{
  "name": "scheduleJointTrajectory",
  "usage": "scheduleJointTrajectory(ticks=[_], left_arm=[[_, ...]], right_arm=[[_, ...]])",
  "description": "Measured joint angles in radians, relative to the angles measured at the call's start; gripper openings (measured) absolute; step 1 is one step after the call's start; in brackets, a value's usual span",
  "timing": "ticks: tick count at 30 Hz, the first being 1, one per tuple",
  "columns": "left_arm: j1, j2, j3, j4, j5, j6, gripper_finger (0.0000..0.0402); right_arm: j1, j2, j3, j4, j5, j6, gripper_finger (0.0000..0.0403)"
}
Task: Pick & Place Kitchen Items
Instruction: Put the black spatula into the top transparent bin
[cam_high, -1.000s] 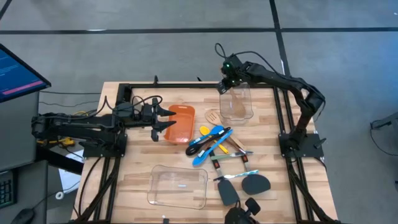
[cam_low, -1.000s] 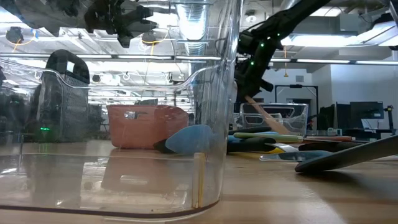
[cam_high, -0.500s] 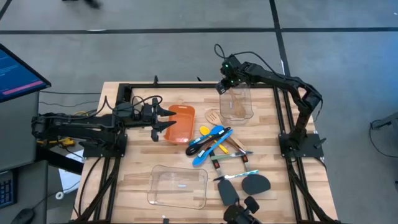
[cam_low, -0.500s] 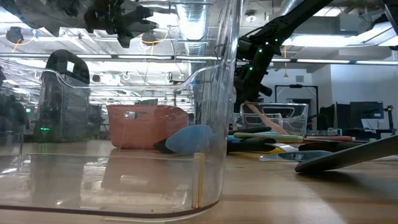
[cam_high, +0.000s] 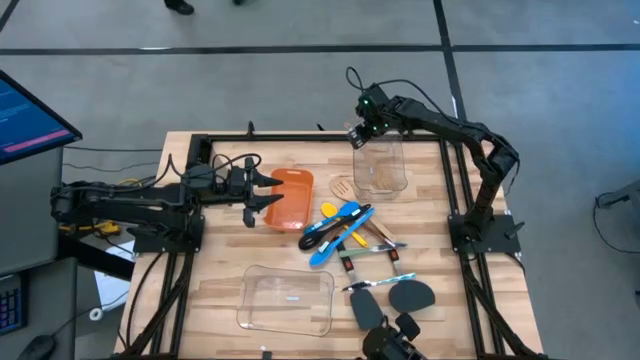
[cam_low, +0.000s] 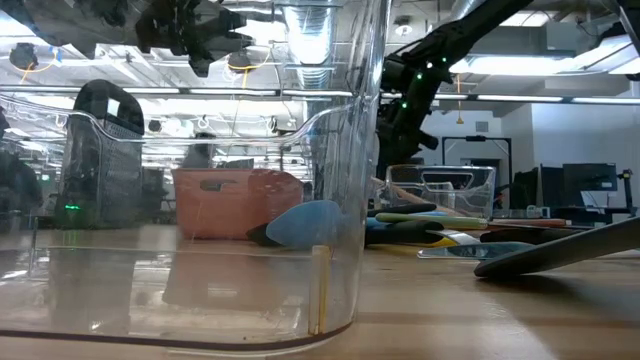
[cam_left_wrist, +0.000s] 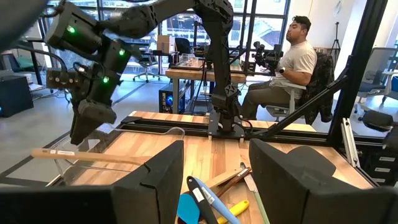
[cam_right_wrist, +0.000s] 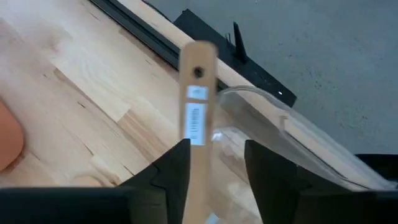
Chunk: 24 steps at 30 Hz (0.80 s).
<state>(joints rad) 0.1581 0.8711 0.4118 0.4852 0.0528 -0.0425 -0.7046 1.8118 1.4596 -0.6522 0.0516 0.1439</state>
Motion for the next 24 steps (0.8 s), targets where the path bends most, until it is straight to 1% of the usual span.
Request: scheduleJointTrajectory(ticks=[4,6,8,11,14,16,17,21,24], left_arm=[[0.0,0.0,0.0,-0.001,0.0,0.0,0.0169],[0.0,0.0,0.0,-0.003,0.0,0.0,0.0169],[0.0,0.0,0.0,-0.009,0.0,0.0,0.0169],[0.0,0.0,0.0,-0.018,0.0,0.0,0.0169],[0.0,0.0,0.0,-0.019,0.0,0.0,0.0169],[0.0,0.0,0.0,-0.02,0.0,0.0,0.0169],[0.0,0.0,0.0,-0.021,0.0,0.0,0.0169],[0.0,0.0,0.0,-0.024,0.0,0.0,0.0169],[0.0,0.0,0.0,-0.045,0.0,0.0,0.0169]], right_arm=[[0.002,0.0,0.093,-0.127,0.0,-0.072,0.0167],[0.008,0.0,0.151,-0.203,0.0,-0.072,0.0169],[0.018,-0.001,0.209,-0.276,-0.002,-0.073,0.0162],[0.04,-0.001,0.282,-0.384,-0.001,-0.076,0.0128],[0.074,-0.001,0.334,-0.449,-0.002,-0.106,0.0069],[0.103,-0.006,0.34,-0.473,-0.002,-0.139,0.0025],[0.119,-0.011,0.337,-0.474,0.001,-0.156,0.0013],[0.194,-0.017,0.335,-0.445,0.004,-0.2,0.0012],[0.241,-0.016,0.334,-0.415,0.003,-0.24,0.0002]])
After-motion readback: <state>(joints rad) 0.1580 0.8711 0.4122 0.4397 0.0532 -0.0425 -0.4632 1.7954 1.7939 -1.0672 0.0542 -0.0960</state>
